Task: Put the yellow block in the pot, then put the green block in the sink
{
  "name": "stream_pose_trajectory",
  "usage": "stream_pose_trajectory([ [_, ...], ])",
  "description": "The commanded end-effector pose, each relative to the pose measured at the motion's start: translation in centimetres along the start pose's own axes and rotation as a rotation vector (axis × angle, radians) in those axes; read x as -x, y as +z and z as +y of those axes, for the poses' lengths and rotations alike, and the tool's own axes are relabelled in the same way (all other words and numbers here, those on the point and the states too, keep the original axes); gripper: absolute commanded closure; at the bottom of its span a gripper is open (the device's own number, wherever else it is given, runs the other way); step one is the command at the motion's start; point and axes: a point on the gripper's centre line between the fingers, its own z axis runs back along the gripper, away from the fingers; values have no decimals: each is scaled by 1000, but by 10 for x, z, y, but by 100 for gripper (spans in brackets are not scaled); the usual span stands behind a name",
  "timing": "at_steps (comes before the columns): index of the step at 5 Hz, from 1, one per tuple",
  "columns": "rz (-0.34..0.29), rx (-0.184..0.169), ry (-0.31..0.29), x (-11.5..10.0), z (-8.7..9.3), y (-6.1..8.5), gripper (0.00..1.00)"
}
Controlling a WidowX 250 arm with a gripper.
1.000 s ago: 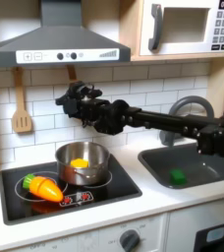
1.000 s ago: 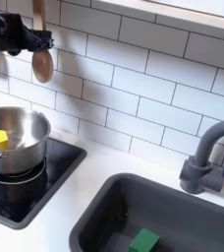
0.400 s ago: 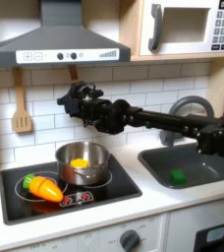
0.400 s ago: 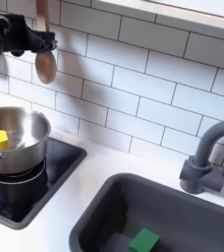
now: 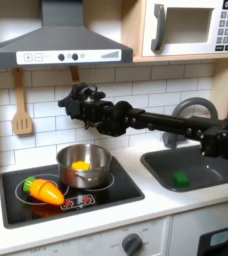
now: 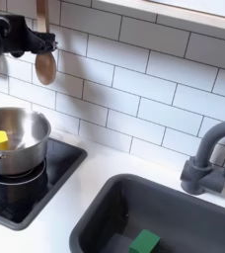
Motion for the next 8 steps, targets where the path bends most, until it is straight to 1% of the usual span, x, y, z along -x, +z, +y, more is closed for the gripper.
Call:
stream_pose_trajectory([
  [1, 8, -6, 1, 3, 3, 2, 100],
  [2, 18, -5, -6, 6, 3, 4, 100],
  [3, 37, -7, 8, 15, 4, 2, 100],
  [4, 36, -17, 15, 14, 10, 2, 100],
  [6, 34, -9, 18, 12, 6, 1, 100],
  [8, 23, -17, 17, 7, 10, -1, 100],
])
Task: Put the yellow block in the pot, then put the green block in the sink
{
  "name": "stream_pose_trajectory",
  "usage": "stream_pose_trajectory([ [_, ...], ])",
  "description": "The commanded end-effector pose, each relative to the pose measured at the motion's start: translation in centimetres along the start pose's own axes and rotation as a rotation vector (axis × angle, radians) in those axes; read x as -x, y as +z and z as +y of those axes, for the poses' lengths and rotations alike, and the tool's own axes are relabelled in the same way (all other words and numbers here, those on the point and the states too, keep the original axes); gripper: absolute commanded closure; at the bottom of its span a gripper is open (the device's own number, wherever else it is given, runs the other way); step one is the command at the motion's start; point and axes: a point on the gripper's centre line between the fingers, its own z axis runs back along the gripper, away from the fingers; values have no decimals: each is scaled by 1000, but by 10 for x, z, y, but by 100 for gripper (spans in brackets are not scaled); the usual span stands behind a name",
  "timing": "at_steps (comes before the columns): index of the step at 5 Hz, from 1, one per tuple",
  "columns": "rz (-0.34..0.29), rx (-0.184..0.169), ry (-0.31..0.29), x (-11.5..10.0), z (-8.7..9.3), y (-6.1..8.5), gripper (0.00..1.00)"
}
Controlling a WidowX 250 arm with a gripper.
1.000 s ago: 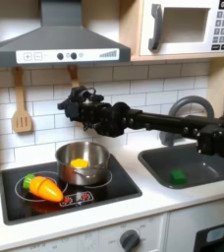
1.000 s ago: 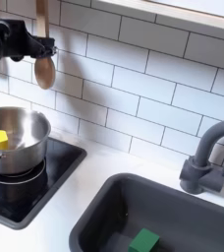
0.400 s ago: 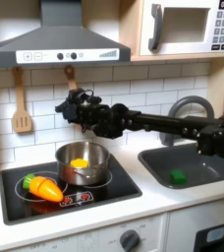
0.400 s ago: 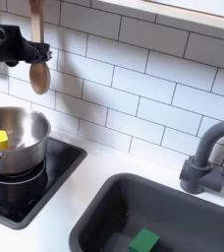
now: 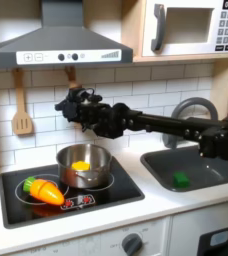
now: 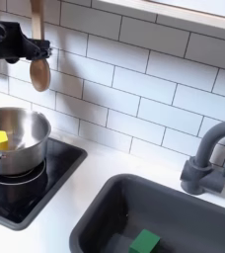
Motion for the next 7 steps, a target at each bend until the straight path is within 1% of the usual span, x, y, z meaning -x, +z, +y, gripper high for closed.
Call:
stream_pose_trajectory([
  [1, 6, -3, 10, 2, 1, -3, 100],
  [2, 10, -6, 12, 3, 4, -5, 100],
  [3, 15, -3, 13, 6, 2, -4, 100],
  [4, 4, 3, 0, 2, 0, -4, 100],
  [6, 5, 1, 7, 3, 2, -4, 100],
  [7, 7, 10, 4, 3, -2, -4, 100],
])
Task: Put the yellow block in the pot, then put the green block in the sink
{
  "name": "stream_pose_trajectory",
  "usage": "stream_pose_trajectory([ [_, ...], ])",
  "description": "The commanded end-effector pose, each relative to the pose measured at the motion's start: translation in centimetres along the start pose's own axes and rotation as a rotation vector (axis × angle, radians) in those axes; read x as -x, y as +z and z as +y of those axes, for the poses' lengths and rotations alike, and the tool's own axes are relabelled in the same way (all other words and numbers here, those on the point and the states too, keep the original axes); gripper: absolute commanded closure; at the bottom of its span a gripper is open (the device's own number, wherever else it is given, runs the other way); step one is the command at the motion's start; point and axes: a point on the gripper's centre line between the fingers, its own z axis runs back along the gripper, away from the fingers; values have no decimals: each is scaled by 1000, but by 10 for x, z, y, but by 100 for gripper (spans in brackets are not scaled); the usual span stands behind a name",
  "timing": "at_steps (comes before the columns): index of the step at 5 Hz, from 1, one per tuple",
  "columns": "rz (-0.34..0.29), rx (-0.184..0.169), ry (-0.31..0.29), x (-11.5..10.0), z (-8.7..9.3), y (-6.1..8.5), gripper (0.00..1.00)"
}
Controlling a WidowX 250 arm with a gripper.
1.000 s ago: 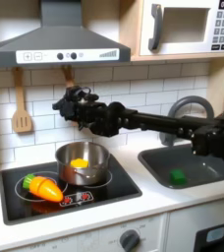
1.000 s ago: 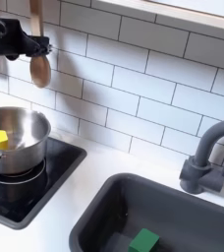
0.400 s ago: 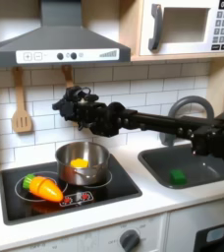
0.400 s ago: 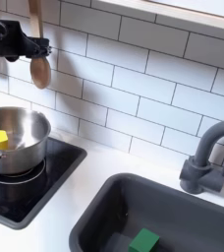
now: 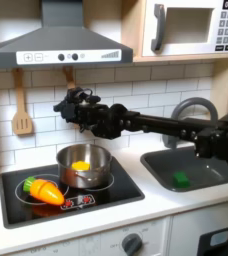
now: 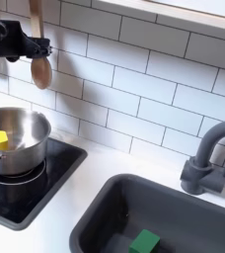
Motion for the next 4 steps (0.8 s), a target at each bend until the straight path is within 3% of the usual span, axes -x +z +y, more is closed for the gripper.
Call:
stream_pose_trajectory([
  [1, 15, 22, 0, 7, -10, -4, 100],
  [4, 12, 19, 3, 6, -8, -7, 100],
])
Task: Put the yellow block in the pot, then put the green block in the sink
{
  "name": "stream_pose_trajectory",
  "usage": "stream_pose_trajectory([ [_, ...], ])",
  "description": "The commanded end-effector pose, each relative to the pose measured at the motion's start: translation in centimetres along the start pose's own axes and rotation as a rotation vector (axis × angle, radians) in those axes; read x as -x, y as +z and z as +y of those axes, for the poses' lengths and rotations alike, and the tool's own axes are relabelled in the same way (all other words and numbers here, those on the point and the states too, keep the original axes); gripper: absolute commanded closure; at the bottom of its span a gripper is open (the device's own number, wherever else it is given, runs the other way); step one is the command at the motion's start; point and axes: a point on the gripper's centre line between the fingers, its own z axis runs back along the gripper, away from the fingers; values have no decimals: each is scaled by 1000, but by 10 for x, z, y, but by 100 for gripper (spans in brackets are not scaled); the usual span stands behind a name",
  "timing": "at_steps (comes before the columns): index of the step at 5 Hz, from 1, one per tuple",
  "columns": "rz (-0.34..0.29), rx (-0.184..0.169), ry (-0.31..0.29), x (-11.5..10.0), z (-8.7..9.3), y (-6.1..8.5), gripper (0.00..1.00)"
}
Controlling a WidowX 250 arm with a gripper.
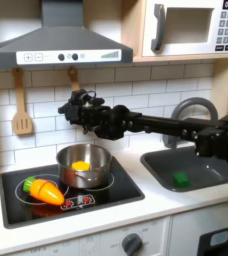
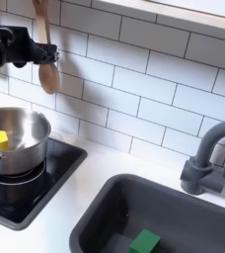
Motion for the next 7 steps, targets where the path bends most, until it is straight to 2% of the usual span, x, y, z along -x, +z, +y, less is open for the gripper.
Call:
stream_pose_trajectory([
  [1, -8, -1, 7, -4, 1, -2, 100],
  [2, -29, 2, -3, -14, -2, -1, 100],
  [3, -28, -2, 2, -15, -1, 0, 100],
  [5, -8, -14, 8, -8, 5, -2, 100],
  [7, 5, -11, -4, -4, 6, -6, 100],
])
